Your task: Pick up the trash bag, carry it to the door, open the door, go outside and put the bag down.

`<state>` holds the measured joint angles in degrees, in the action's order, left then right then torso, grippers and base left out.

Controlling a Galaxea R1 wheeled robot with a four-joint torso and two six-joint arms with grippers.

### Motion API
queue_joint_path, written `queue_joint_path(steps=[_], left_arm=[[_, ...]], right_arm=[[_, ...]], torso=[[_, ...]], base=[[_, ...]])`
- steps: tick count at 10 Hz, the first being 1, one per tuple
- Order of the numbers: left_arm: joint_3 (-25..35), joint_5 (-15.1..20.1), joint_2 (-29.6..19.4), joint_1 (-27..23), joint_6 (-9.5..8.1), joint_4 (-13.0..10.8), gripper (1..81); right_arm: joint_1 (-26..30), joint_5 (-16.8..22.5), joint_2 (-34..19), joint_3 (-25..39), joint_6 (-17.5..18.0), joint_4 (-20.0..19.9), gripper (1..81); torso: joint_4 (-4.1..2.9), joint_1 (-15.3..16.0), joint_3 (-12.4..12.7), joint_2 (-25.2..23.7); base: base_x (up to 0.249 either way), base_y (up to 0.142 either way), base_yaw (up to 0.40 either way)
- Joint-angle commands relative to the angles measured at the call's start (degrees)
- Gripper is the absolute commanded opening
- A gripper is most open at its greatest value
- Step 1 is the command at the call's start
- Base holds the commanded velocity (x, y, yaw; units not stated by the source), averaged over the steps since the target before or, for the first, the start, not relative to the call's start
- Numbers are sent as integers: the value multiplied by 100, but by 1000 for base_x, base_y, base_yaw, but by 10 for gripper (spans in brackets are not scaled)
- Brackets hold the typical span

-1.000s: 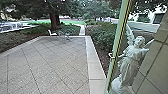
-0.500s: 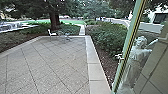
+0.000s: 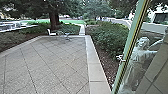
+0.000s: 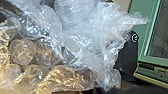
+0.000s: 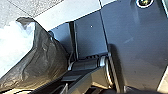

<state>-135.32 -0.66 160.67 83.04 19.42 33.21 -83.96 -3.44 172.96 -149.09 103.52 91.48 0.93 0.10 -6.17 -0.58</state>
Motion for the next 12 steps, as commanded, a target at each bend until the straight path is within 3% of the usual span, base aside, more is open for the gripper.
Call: queue_joint_path(steps=[1, 12], left_arm=[[58, 417, -70, -249, 9, 10, 10], [58, 417, -70, -257, 9, 28, 10]], right_arm=[[260, 150, 13, 48, 1, 72, 811], [260, 150, 13, 48, 1, 72, 811]], torso=[[0, 0, 0, 0], [0, 2, -2, 2]], base=[[77, 0, 0], [19, 0, 0]])
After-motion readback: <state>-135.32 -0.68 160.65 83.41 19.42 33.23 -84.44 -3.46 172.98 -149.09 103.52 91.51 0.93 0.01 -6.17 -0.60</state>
